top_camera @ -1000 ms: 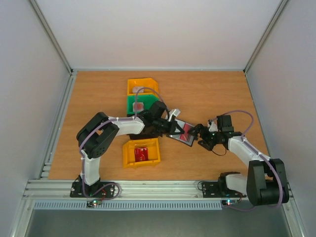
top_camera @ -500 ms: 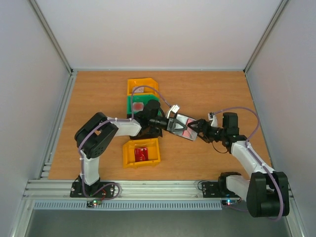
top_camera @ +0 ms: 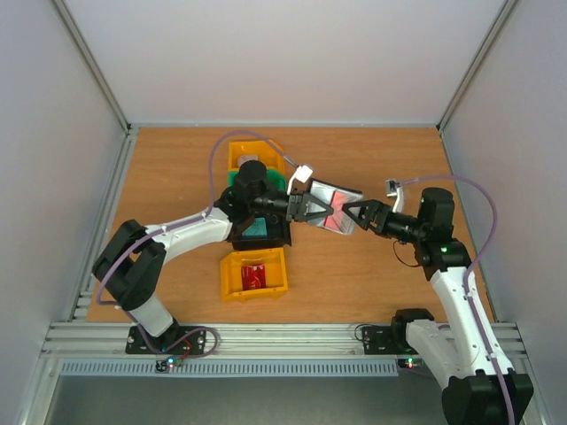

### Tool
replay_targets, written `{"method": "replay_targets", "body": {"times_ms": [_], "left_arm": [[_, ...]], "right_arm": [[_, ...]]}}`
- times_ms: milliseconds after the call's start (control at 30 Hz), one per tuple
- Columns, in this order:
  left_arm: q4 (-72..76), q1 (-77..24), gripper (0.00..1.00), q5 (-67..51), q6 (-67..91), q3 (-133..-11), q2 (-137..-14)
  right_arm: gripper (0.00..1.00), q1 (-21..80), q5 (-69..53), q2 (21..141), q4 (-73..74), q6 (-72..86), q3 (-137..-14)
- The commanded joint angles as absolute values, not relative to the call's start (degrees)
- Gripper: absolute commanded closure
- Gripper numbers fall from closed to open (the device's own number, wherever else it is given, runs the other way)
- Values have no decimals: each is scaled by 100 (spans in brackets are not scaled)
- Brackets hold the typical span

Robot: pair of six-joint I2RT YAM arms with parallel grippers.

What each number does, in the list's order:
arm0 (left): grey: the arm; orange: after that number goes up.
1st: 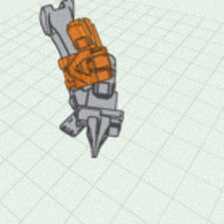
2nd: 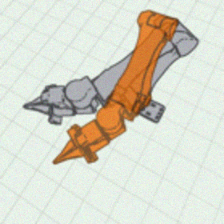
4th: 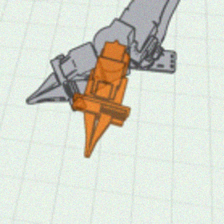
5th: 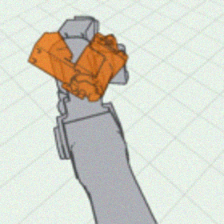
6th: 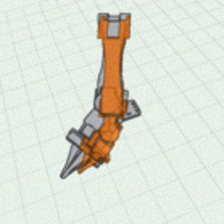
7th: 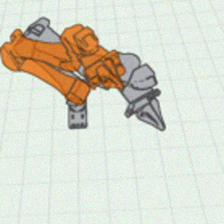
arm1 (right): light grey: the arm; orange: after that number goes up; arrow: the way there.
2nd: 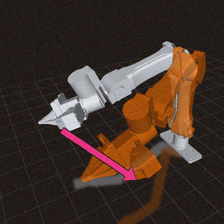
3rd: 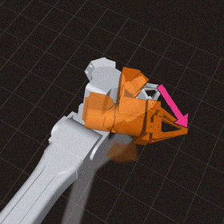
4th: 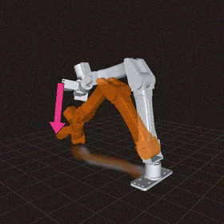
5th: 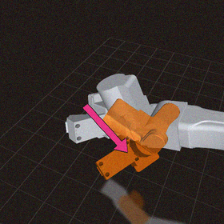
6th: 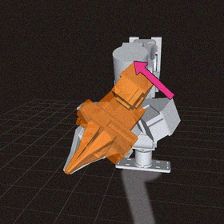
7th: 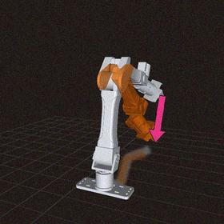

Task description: Take the credit cards out of the card holder

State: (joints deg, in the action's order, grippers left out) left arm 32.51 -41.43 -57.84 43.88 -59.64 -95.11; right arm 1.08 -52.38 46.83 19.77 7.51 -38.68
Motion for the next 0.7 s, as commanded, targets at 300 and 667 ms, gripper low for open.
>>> {"method": "replay_targets", "body": {"times_ms": [300, 667], "left_arm": [[3121, -3638, 100, -5765, 4311, -6591, -8969], [3223, -3633, 100, -5771, 4582, -6680, -8863]], "right_arm": [[2, 79, -5355, 4615, 3144, 399, -4742], [2, 79, -5871, 4998, 2319, 690, -5217]]}}
